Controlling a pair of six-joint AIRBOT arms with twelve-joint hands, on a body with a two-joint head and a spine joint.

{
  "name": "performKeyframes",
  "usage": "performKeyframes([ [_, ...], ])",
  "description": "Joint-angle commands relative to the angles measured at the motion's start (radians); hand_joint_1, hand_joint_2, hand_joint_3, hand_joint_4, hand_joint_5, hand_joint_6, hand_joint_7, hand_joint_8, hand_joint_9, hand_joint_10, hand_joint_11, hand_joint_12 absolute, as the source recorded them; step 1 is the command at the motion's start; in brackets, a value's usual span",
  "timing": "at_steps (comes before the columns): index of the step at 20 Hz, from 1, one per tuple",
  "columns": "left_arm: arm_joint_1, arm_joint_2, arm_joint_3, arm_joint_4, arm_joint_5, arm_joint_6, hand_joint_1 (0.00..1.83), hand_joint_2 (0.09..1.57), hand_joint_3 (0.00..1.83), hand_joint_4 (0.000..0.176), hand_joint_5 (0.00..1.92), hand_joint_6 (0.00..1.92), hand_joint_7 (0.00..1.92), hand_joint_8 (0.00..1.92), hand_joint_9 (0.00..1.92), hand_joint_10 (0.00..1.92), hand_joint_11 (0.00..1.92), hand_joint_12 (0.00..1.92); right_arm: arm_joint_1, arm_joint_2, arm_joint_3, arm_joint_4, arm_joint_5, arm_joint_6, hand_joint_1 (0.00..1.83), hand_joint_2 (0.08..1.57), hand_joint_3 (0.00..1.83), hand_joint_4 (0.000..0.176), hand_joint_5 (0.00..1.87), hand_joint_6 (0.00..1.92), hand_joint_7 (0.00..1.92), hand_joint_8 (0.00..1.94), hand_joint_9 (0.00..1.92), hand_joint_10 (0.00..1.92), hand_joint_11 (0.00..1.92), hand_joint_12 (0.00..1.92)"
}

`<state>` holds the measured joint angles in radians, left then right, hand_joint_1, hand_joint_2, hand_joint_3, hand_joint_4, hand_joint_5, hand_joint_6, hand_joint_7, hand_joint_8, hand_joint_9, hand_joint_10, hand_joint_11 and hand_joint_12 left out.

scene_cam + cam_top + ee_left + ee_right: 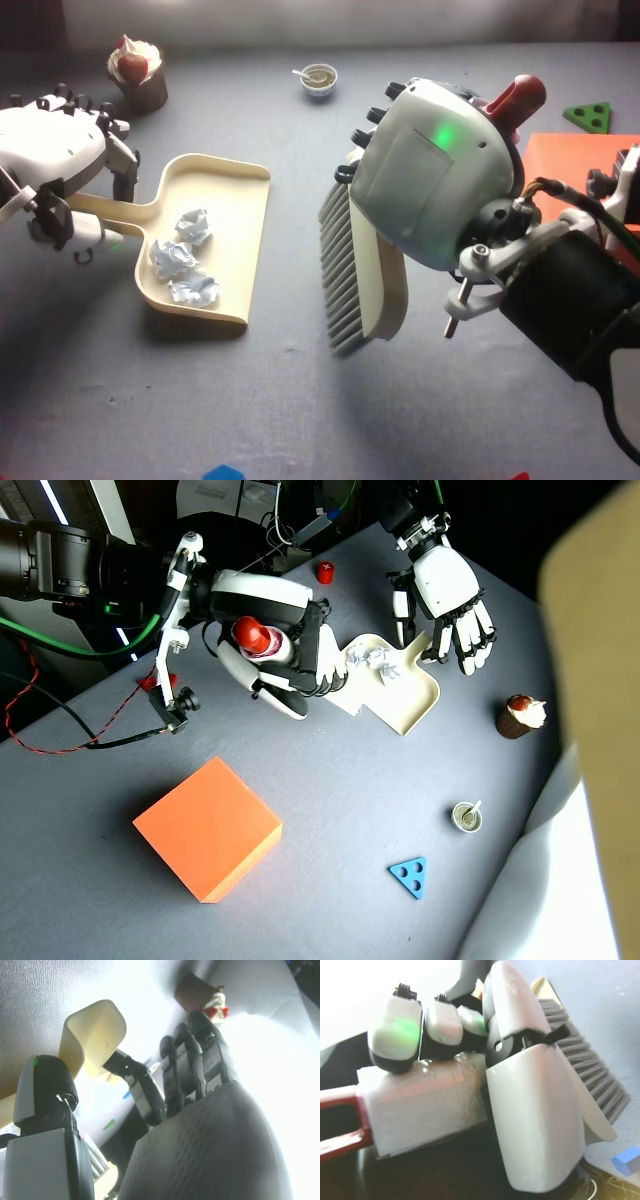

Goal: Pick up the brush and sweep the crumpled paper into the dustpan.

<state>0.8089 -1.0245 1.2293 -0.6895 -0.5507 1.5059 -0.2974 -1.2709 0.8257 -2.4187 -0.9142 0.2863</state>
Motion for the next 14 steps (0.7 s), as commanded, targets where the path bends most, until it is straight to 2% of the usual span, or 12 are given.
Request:
performKeyframes([
  [1, -0.011, 0.007, -0.001, 0.020, -0.102, 0.006, 0.97, 1.08, 0.00, 0.070, 0.75, 0.15, 0.29, 0.01, 0.22, 0.00, 0.00, 0.58, 0.004, 0.013, -0.012, -0.090, -0.099, -0.023, 1.33, 1.18, 0.00, 0.000, 0.87, 1.92, 1.14, 1.94, 1.33, 1.92, 1.50, 1.92],
  [2, -0.011, 0.007, -0.001, 0.020, -0.102, 0.006, 0.98, 1.04, 0.00, 0.078, 0.75, 0.04, 0.32, 0.00, 0.24, 0.00, 0.00, 0.62, 0.000, 0.015, -0.017, -0.090, -0.099, -0.027, 1.34, 1.18, 0.00, 0.000, 0.86, 1.85, 1.15, 1.94, 1.34, 1.92, 1.50, 1.92],
  [4, -0.011, 0.007, -0.002, 0.020, -0.102, 0.006, 0.96, 1.01, 0.00, 0.105, 0.69, 0.00, 0.32, 0.00, 0.25, 0.00, 0.00, 0.61, -0.006, 0.020, -0.030, -0.090, -0.100, -0.038, 1.31, 1.18, 0.00, 0.000, 0.87, 1.86, 1.14, 1.94, 1.33, 1.92, 1.48, 1.92],
  [6, -0.012, 0.007, -0.002, 0.020, -0.102, 0.006, 0.97, 0.95, 0.00, 0.113, 0.66, 0.00, 0.35, 0.00, 0.28, 0.00, 0.01, 0.67, -0.007, 0.024, -0.041, -0.090, -0.102, -0.045, 1.30, 1.17, 0.00, 0.000, 0.90, 1.91, 1.15, 1.94, 1.35, 1.92, 1.52, 1.92],
  [7, -0.012, 0.007, -0.002, 0.020, -0.103, 0.006, 0.96, 0.93, 0.00, 0.120, 0.63, 0.00, 0.35, 0.00, 0.29, 0.00, 0.03, 0.68, -0.008, 0.028, -0.049, -0.090, -0.102, -0.054, 1.30, 1.16, 0.00, 0.000, 0.91, 1.88, 1.15, 1.94, 1.36, 1.92, 1.53, 1.92],
  [8, -0.012, 0.007, -0.002, 0.020, -0.103, 0.006, 0.96, 0.93, 0.00, 0.117, 0.63, 0.00, 0.35, 0.00, 0.29, 0.00, 0.03, 0.68, -0.012, 0.031, -0.058, -0.089, -0.102, -0.072, 1.29, 1.15, 0.00, 0.000, 0.92, 1.88, 1.16, 1.94, 1.37, 1.92, 1.54, 1.92],
  [9, -0.012, 0.007, -0.002, 0.020, -0.104, 0.006, 0.96, 0.93, 0.00, 0.113, 0.62, 0.00, 0.35, 0.00, 0.29, 0.01, 0.04, 0.68, -0.017, 0.035, -0.067, -0.085, -0.102, -0.090, 1.18, 1.16, 0.00, 0.000, 0.90, 1.27, 1.16, 1.94, 1.36, 1.92, 1.53, 1.92],
  [10, -0.012, 0.008, -0.002, 0.020, -0.104, 0.006, 0.93, 0.94, 0.00, 0.113, 0.59, 0.00, 0.35, 0.00, 0.30, 0.01, 0.05, 0.68, -0.022, 0.040, -0.079, -0.080, -0.102, -0.105, 1.16, 1.13, 0.00, 0.000, 0.97, 1.06, 1.14, 1.94, 1.32, 1.92, 1.51, 1.92],
  [12, -0.012, 0.009, -0.004, 0.020, -0.103, 0.006, 0.93, 0.93, 0.00, 0.102, 0.61, 0.01, 0.38, 0.01, 0.32, 0.01, 0.07, 0.68, -0.035, 0.052, -0.103, -0.064, -0.102, -0.141, 1.14, 1.00, 0.00, 0.000, 0.87, 1.73, 1.01, 1.94, 1.13, 1.92, 1.37, 1.92],
  [13, -0.012, 0.011, -0.005, 0.019, -0.103, 0.006, 0.93, 0.93, 0.00, 0.099, 0.60, 0.00, 0.38, 0.01, 0.32, 0.01, 0.07, 0.68, -0.045, 0.061, -0.119, -0.057, -0.100, -0.159, 1.08, 0.93, 0.00, 0.000, 0.82, 1.88, 0.92, 1.94, 1.05, 1.92, 1.28, 1.92],
  [14, -0.015, 0.014, -0.007, 0.019, -0.103, 0.006, 0.92, 0.94, 0.00, 0.099, 0.58, 0.00, 0.37, 0.01, 0.31, 0.01, 0.06, 0.67, -0.052, 0.071, -0.133, -0.049, -0.092, -0.174, 1.03, 0.84, 0.00, 0.078, 0.76, 1.91, 0.81, 1.94, 0.95, 1.92, 1.18, 1.92],
])
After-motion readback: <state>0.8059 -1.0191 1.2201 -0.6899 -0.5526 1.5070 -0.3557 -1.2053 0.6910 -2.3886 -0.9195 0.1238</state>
